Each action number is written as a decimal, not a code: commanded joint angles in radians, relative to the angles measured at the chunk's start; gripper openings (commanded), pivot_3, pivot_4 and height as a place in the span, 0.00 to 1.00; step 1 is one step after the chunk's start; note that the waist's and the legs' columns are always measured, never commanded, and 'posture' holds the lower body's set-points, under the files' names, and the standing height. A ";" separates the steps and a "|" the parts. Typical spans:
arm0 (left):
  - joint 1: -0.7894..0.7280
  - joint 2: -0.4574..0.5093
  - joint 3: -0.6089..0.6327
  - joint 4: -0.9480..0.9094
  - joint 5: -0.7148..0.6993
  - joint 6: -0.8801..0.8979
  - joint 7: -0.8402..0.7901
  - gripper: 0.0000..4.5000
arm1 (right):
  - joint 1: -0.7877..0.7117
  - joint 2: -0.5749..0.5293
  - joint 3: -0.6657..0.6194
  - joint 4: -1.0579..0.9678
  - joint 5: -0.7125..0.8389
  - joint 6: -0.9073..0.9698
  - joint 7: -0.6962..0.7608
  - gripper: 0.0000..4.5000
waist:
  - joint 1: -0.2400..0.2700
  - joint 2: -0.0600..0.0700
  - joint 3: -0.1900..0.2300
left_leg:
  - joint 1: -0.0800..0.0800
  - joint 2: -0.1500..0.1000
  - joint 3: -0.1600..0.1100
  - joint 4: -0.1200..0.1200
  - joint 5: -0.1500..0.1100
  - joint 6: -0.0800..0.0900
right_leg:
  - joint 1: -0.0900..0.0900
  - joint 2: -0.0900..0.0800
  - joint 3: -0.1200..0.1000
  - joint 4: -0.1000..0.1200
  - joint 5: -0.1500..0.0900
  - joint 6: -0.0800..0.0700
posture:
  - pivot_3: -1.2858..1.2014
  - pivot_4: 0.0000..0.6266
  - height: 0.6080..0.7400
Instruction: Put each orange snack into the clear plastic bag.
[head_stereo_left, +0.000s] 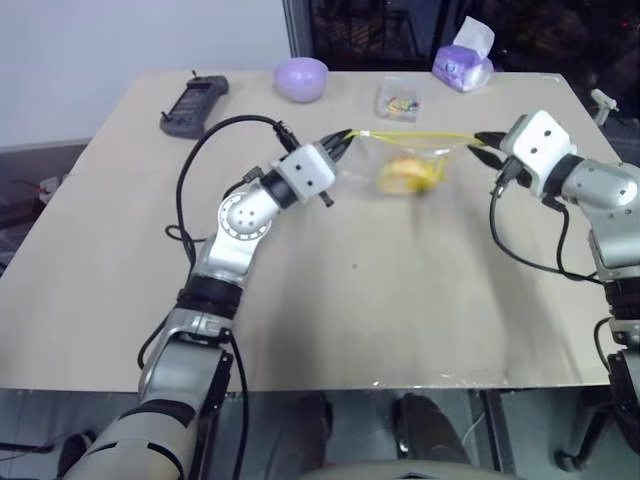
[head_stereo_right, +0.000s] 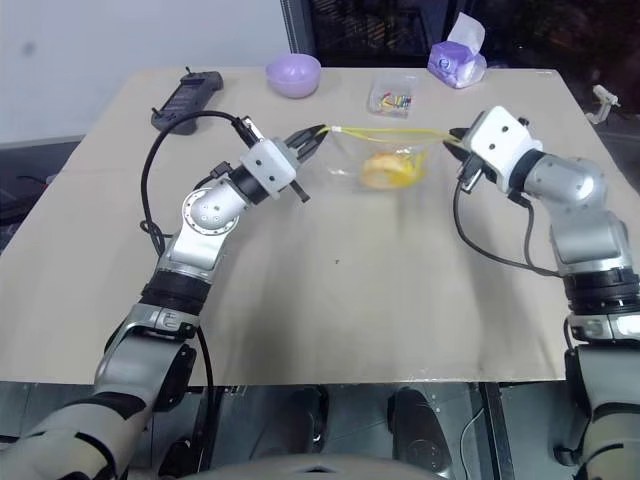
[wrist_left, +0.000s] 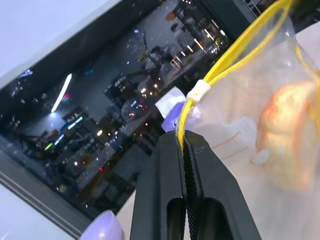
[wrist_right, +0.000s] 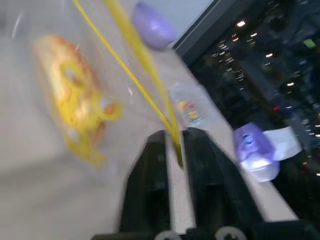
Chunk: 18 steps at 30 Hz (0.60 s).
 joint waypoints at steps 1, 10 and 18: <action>0.002 -0.005 0.006 -0.030 -0.010 0.000 0.003 0.00 | 0.010 -0.052 0.013 -0.118 0.024 0.078 0.100 0.52 | 0.000 0.000 0.000 | 0.000 0.000 0.000 0.000 0.000 0.000 | 0.000 0.000 0.000 0.000 0.000 0.000 | 0.52 0.24 1.00; 0.017 0.002 -0.003 -0.040 0.004 -0.002 -0.004 0.00 | -0.105 0.009 0.044 -0.308 0.143 0.282 0.195 0.52 | -0.007 0.000 0.000 | 0.001 0.000 0.000 0.001 0.000 0.000 | 0.000 0.000 0.000 0.001 0.000 0.000 | 0.52 0.24 1.00; 0.011 0.001 -0.011 -0.045 0.006 0.001 -0.011 0.00 | -0.223 0.192 0.132 -0.177 0.073 0.220 0.105 0.52 | 0.007 0.000 0.000 | 0.000 0.000 -0.002 0.004 0.000 0.000 | 0.000 0.000 -0.001 0.004 0.000 0.000 | 0.52 0.24 1.00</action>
